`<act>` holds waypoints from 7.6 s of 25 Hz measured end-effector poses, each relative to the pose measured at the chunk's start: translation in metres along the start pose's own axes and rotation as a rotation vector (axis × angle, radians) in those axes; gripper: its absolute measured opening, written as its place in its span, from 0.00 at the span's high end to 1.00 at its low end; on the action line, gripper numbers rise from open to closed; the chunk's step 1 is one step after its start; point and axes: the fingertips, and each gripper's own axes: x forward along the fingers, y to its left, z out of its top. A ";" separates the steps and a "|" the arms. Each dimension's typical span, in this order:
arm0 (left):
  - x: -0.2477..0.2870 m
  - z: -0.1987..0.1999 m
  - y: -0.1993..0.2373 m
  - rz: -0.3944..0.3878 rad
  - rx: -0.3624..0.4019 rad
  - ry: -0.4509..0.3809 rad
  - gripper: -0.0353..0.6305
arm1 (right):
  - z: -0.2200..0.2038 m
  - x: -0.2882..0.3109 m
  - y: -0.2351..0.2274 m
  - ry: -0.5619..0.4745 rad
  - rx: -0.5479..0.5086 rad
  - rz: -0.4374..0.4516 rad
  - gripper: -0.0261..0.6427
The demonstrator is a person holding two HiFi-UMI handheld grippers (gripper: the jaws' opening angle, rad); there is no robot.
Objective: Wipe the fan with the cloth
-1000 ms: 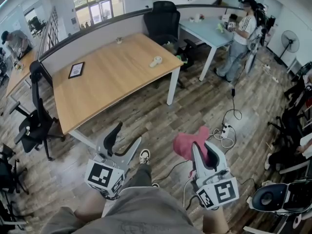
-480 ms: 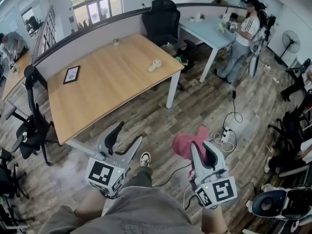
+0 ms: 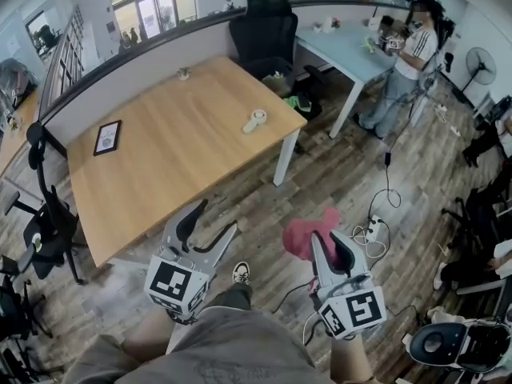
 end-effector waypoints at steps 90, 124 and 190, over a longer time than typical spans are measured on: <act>0.442 -0.112 0.285 0.189 -0.127 0.357 0.53 | -0.052 0.558 -0.267 0.315 -0.029 0.343 0.86; 0.517 -0.361 0.253 -0.052 -0.132 0.707 0.61 | -0.226 0.623 -0.270 0.564 -0.060 0.285 0.86; 0.518 -0.365 0.253 -0.077 -0.126 0.658 0.65 | -0.294 0.641 -0.135 0.789 0.118 0.747 0.85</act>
